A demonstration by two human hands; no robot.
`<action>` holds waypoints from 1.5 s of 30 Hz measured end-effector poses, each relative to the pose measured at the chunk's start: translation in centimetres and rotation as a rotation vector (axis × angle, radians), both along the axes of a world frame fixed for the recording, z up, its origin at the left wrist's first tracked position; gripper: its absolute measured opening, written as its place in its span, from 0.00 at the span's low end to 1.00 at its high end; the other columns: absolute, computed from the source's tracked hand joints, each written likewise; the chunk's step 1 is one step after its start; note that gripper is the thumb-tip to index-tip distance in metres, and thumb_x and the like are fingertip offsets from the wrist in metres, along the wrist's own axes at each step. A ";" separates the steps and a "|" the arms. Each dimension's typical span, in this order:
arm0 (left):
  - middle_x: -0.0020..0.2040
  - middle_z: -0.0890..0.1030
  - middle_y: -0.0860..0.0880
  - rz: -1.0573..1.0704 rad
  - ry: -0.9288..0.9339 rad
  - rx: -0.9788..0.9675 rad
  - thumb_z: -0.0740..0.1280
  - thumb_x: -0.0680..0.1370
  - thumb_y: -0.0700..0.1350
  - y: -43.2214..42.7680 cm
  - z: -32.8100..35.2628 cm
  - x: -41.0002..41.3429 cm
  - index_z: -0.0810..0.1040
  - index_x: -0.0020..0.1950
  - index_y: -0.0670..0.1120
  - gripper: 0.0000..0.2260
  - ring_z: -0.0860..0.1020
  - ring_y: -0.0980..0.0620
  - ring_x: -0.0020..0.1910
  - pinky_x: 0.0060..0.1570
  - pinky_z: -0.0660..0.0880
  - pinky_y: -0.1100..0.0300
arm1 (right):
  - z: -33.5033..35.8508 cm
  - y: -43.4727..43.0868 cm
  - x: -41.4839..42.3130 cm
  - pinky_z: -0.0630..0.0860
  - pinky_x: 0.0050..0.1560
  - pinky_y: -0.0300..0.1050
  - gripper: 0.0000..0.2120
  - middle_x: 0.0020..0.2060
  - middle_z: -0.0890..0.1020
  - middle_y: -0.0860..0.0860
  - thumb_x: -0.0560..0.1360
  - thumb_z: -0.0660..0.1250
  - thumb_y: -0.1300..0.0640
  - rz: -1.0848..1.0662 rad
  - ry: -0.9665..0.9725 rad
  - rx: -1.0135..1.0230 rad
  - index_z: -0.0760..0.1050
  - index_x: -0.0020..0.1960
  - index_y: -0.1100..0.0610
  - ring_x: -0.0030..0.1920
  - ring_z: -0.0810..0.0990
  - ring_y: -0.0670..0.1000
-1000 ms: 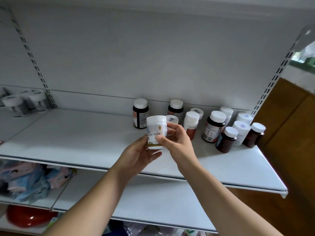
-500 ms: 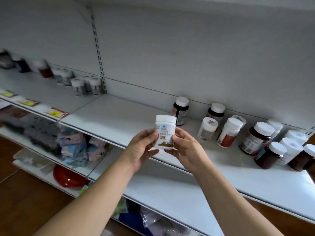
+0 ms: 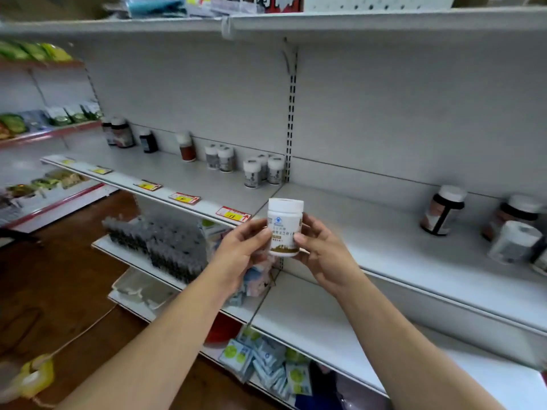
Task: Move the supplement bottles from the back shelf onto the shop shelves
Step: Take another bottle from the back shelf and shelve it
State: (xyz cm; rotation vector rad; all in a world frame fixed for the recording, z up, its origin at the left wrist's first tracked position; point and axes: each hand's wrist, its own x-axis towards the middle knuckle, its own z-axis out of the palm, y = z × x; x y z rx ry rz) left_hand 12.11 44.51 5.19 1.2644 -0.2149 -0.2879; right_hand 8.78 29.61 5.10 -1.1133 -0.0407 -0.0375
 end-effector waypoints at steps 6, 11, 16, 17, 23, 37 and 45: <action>0.38 0.84 0.53 0.013 -0.003 0.064 0.63 0.76 0.39 9.1 -0.1 6.0 0.79 0.50 0.49 0.08 0.80 0.58 0.35 0.35 0.77 0.65 | 0.2 8.8 6.1 0.80 0.41 0.41 0.18 0.43 0.82 0.50 0.72 0.60 0.74 -0.040 0.024 -0.043 0.73 0.53 0.54 0.43 0.82 0.48; 0.43 0.83 0.52 0.006 -0.014 0.062 0.64 0.75 0.35 12.2 -1.7 12.3 0.77 0.55 0.46 0.11 0.81 0.59 0.38 0.35 0.76 0.67 | -1.5 12.4 12.6 0.80 0.44 0.43 0.20 0.44 0.82 0.50 0.71 0.62 0.74 -0.088 0.034 -0.090 0.73 0.55 0.53 0.45 0.81 0.49; 0.42 0.83 0.53 -0.033 -0.038 0.145 0.66 0.75 0.37 13.7 -1.6 20.2 0.77 0.56 0.47 0.12 0.81 0.60 0.36 0.34 0.76 0.67 | -2.2 14.1 20.6 0.78 0.48 0.45 0.20 0.47 0.81 0.48 0.72 0.63 0.72 -0.154 0.039 -0.167 0.72 0.56 0.52 0.48 0.80 0.50; 0.44 0.83 0.52 -0.040 -0.051 0.187 0.66 0.75 0.38 14.1 -1.2 21.8 0.77 0.56 0.49 0.11 0.81 0.59 0.38 0.37 0.76 0.66 | -2.0 14.4 22.0 0.78 0.46 0.43 0.20 0.47 0.81 0.48 0.72 0.63 0.72 -0.170 0.043 -0.184 0.72 0.57 0.52 0.49 0.80 0.50; 0.50 0.80 0.48 -0.082 -0.175 0.298 0.65 0.75 0.35 16.1 -0.7 31.0 0.73 0.62 0.43 0.16 0.80 0.64 0.40 0.38 0.74 0.74 | -1.2 16.5 29.9 0.77 0.53 0.41 0.22 0.52 0.79 0.50 0.69 0.68 0.72 -0.290 0.010 -0.419 0.71 0.59 0.54 0.51 0.79 0.46; 0.52 0.79 0.53 -0.311 -0.429 0.697 0.66 0.61 0.63 18.1 -3.1 48.2 0.77 0.59 0.49 0.30 0.78 0.53 0.54 0.51 0.70 0.62 | -4.7 21.1 43.9 0.70 0.44 0.22 0.21 0.53 0.80 0.49 0.68 0.72 0.65 -0.619 0.088 -0.683 0.72 0.60 0.59 0.50 0.76 0.35; 0.62 0.78 0.47 -0.412 -0.507 0.777 0.61 0.64 0.59 17.1 -3.5 51.5 0.73 0.64 0.48 0.31 0.76 0.49 0.61 0.54 0.65 0.66 | -5.2 20.6 46.4 0.68 0.42 0.19 0.20 0.50 0.77 0.48 0.68 0.72 0.65 -0.699 0.191 -0.778 0.73 0.58 0.61 0.49 0.76 0.44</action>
